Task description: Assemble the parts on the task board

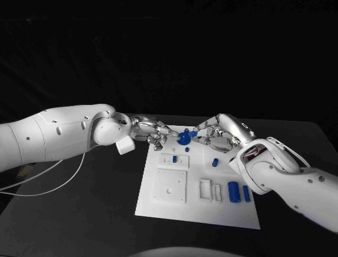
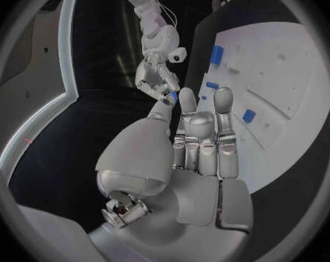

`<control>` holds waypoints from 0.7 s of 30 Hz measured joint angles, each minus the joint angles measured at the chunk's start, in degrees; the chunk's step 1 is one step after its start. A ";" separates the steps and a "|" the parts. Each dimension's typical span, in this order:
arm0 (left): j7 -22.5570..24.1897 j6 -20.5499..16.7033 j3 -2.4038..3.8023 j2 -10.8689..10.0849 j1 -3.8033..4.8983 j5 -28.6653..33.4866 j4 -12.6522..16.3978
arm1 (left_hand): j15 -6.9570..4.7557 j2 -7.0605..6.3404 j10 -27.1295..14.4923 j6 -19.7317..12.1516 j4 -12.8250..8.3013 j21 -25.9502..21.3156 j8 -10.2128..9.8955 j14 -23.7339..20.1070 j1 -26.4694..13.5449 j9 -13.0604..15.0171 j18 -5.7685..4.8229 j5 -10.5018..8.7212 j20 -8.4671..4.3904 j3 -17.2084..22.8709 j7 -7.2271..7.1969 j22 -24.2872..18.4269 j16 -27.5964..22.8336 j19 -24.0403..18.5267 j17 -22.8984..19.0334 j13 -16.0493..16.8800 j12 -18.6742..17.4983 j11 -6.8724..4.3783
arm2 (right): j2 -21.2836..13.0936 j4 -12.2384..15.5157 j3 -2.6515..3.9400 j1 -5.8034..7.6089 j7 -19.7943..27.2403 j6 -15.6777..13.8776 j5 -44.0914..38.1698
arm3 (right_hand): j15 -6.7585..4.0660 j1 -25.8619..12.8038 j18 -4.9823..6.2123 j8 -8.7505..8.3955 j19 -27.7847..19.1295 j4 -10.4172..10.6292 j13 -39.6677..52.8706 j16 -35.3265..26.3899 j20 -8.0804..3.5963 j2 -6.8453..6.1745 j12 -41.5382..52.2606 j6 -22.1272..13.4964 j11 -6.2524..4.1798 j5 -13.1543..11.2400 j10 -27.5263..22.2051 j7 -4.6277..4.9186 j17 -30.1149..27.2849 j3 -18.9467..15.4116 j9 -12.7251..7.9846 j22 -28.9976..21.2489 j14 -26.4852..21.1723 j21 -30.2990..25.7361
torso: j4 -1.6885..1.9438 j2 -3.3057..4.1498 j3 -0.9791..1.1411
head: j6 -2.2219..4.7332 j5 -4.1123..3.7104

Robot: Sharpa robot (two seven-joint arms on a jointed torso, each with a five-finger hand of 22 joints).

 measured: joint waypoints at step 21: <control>6.38 1.91 -0.02 1.35 -0.08 -0.94 0.39 | -0.21 -2.65 1.44 3.08 4.28 0.99 2.19 0.22 -7.63 23.56 -0.65 -6.57 -0.12 -3.77 -1.61 -0.01 1.77 -0.12 1.30 -0.31 0.30 -0.21 | -1.56 2.96 2.23 -2.18 2.76 2.66 6.59 | 0.00 -0.11 0.00 -0.24 0.00 -0.80 0.09 0.00 0.01 0.56 -0.22 -0.08 0.01 1.00 -0.01 -0.11 0.19 -0.80 0.00 0.00 0.00 -0.22 | 0.08 -0.01 0.03 | 0.56 -0.44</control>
